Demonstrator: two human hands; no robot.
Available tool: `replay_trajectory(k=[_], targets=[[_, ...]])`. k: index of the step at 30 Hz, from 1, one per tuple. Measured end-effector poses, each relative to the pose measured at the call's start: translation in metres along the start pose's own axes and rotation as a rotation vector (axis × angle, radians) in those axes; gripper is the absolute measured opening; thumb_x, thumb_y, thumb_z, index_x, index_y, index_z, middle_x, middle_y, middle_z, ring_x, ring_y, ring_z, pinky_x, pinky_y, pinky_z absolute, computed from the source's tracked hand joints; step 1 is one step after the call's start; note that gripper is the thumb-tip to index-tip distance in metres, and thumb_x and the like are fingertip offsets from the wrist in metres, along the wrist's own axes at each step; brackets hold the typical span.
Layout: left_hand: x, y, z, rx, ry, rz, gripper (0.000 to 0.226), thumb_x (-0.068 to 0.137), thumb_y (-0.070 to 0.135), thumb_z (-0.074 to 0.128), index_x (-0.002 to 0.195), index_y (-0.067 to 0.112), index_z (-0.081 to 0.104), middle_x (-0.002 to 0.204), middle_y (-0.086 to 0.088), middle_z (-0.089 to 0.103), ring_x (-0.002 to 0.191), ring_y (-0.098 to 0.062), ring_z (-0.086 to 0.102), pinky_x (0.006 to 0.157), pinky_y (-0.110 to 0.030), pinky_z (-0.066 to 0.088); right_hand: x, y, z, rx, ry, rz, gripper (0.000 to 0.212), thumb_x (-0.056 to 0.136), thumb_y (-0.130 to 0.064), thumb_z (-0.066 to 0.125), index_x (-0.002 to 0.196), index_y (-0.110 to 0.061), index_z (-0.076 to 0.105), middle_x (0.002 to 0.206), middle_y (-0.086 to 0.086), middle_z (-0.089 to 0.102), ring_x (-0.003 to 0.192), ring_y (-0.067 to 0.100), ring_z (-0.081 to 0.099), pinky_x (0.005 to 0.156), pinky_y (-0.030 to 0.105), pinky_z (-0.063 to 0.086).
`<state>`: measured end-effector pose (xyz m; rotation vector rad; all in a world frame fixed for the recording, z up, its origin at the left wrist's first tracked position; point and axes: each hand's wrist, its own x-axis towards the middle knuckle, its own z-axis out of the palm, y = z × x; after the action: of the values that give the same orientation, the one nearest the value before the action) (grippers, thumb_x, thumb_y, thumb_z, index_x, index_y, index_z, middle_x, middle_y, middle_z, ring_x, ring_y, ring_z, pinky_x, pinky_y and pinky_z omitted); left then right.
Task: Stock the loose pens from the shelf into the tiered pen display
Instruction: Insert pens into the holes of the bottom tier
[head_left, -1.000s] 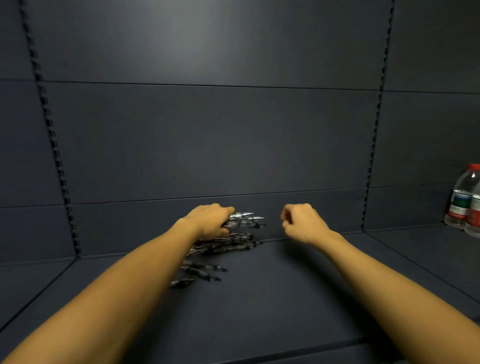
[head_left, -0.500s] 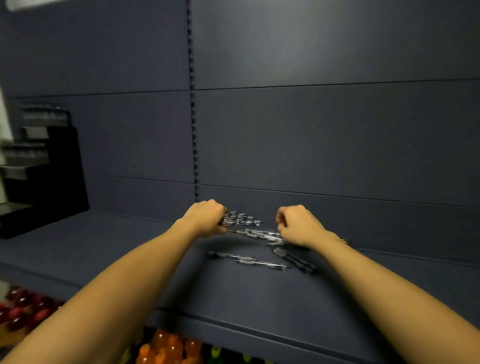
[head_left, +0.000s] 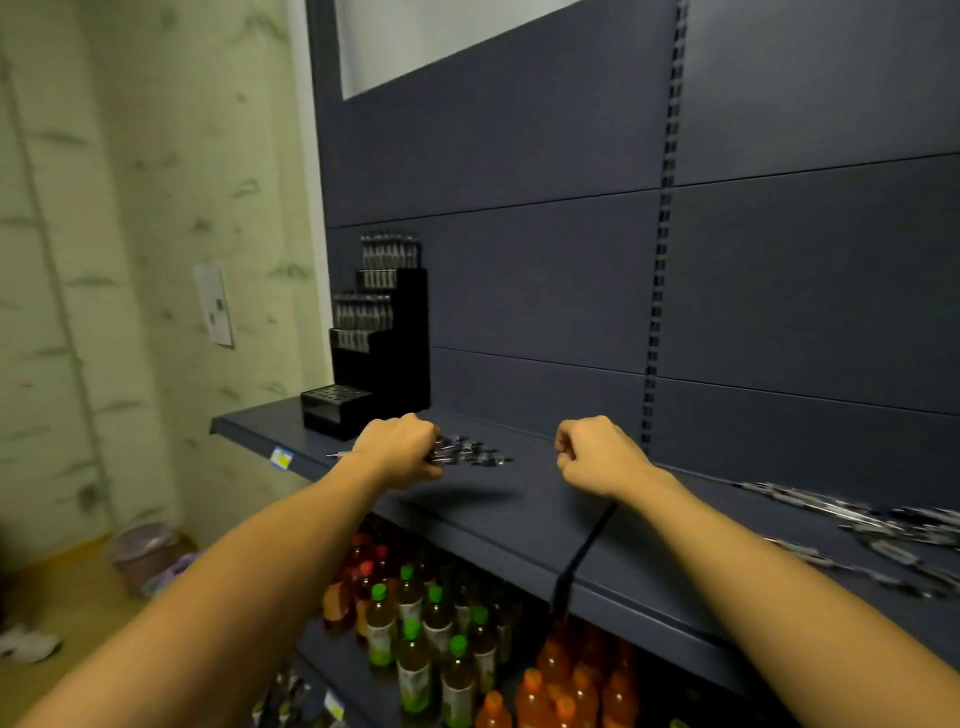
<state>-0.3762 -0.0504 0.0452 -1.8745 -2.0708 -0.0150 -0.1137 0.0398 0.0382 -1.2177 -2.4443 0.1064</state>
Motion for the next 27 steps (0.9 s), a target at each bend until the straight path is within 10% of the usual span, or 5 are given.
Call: replay_trajectory(k=[27], targets=[[-0.003, -0.325, 0.112, -0.018, -0.022, -0.23, 0.027, 0.088, 0.046, 0.063, 0.09, 0.019, 0.058, 0.091, -0.002, 0.063, 0.082, -0.024, 0.062, 0.064, -0.034, 0.048, 0.217, -0.254, 0.162, 0.049, -0.047, -0.219, 0.007, 0.092, -0.019, 0.055, 0.097, -0.021, 0.059, 0.096, 0.003, 0.063, 0.082, 0.023, 0.06, 0.063, 0.033, 0.047]])
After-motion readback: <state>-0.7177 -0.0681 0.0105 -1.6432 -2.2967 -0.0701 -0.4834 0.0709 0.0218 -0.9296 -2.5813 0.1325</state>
